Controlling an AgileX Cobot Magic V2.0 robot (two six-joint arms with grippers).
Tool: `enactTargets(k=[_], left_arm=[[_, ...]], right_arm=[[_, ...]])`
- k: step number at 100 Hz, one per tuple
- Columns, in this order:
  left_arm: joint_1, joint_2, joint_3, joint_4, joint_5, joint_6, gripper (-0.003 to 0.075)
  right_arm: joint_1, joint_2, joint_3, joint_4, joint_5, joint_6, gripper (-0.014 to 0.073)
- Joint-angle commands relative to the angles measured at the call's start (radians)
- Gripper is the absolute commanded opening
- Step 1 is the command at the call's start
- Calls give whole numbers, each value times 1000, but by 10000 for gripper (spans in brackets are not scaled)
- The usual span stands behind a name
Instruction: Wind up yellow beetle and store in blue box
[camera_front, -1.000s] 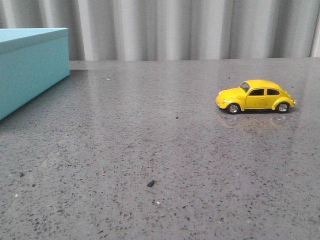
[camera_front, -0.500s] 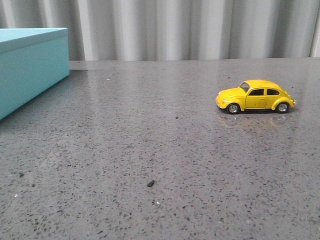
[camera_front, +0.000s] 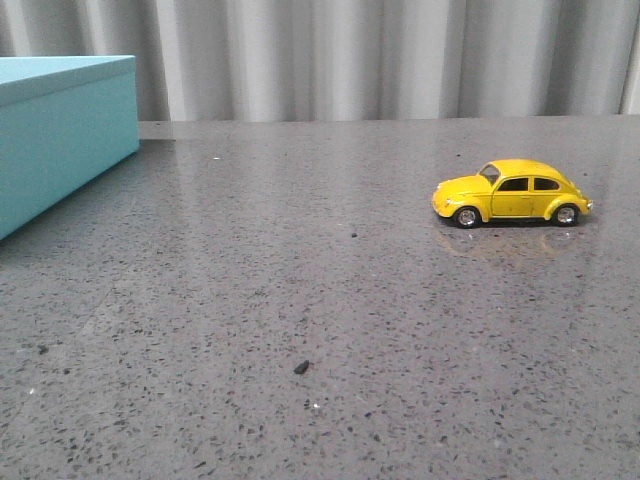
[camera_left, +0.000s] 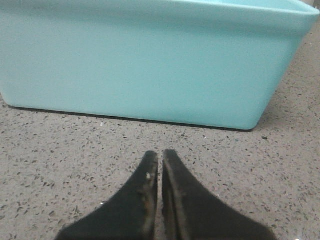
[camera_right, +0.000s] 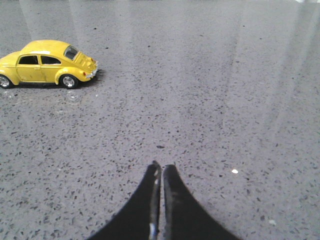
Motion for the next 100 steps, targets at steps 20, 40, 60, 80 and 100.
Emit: enactTargets(k=[20,40,60,80,100], left_arm=[[0,-31,26,-1,-112,-9,-21],[0,-31,26,-1,-193,-9,-21],[0,-31,26,-1,-273,-9,-21],[0,-31,26,-1,-357,-9,-21],[0,-31,26,-1,-380,-9,-21]], right_arm=[[-10,-15,23,0,-26,-12,-41],[-10,-15,23,0,-20,-12,-41],[-10,-15,23,0,-34,-12,-41],[-10,-15,23,0,-114,-10,-41],[-10,-15,23,-2,-175,-10,-41]])
